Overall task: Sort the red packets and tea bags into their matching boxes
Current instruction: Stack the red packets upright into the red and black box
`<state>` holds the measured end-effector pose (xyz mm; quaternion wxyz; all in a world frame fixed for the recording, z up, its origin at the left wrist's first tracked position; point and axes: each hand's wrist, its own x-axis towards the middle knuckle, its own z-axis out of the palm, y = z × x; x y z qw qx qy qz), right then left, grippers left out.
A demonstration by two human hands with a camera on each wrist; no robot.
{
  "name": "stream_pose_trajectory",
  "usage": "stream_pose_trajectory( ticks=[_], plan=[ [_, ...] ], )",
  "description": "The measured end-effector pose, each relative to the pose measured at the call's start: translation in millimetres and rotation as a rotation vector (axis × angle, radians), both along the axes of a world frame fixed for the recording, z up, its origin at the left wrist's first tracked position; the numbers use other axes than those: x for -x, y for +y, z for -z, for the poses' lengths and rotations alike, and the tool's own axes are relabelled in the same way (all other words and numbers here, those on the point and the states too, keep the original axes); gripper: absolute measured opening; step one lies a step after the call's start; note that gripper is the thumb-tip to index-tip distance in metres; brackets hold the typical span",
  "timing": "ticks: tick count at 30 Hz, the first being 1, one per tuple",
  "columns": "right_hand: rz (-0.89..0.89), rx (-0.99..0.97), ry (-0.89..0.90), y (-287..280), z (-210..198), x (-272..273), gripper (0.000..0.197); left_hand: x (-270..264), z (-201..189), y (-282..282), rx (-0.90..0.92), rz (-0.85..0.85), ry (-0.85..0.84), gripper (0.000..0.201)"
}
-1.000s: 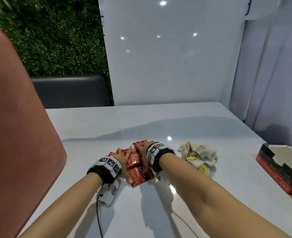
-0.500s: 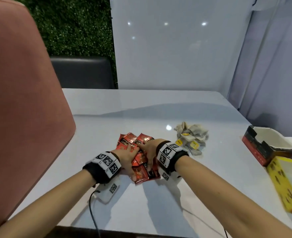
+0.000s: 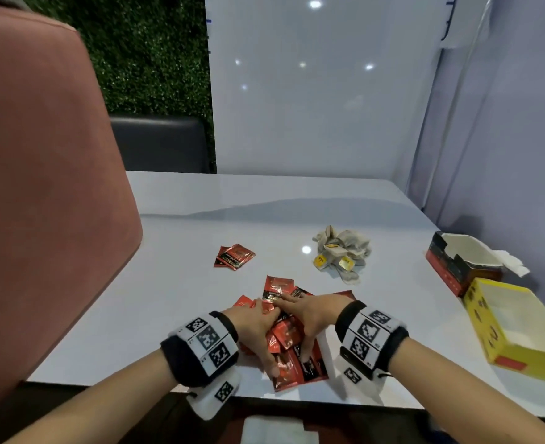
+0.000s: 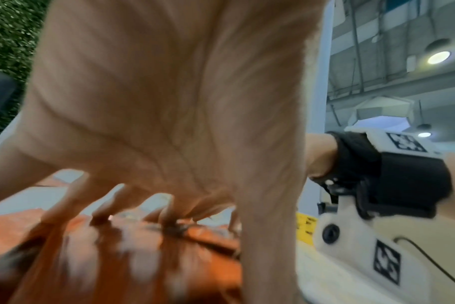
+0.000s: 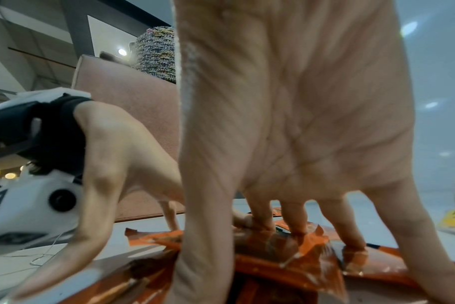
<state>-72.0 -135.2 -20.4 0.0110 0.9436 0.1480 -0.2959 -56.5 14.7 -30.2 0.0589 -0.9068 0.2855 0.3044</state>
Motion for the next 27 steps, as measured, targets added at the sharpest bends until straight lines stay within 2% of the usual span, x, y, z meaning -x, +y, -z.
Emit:
stream_pose_trajectory(
  ticks=[4, 6, 8, 11, 14, 17, 21, 24, 27],
  plan=[
    [0.001, -0.096, 0.006, -8, -3, -3, 0.115, -38, -37, 4, 0.031, -0.064, -0.028, 0.095],
    [0.048, -0.228, 0.007, -19, -11, -5, 0.112, -72, -59, 10, 0.090, -0.101, -0.079, 0.084],
    [0.137, -0.305, -0.076, -35, -17, -10, 0.103, -107, -71, 17, 0.141, -0.143, -0.132, 0.070],
    [0.221, -0.143, -0.287, -59, -12, -18, 0.082, -152, -56, 26, 0.147, -0.216, -0.272, 0.068],
    [0.191, -0.014, -0.284, -66, 6, -17, 0.060, -174, -23, 22, 0.081, -0.143, -0.257, 0.072],
    [0.209, -0.004, -0.331, -73, 17, -13, 0.050, -170, -5, 16, 0.006, -0.031, -0.186, 0.066],
    [0.253, 0.031, -0.326, -77, 21, -9, 0.055, -151, 0, 21, -0.064, 0.020, -0.177, 0.066],
    [0.283, 0.025, -0.286, -77, 21, -1, 0.060, -126, 1, 24, -0.010, 0.067, -0.194, 0.066],
    [0.291, 0.029, -0.267, -77, 20, 9, 0.050, -108, 6, 29, 0.085, 0.006, -0.231, 0.076]
  ],
)
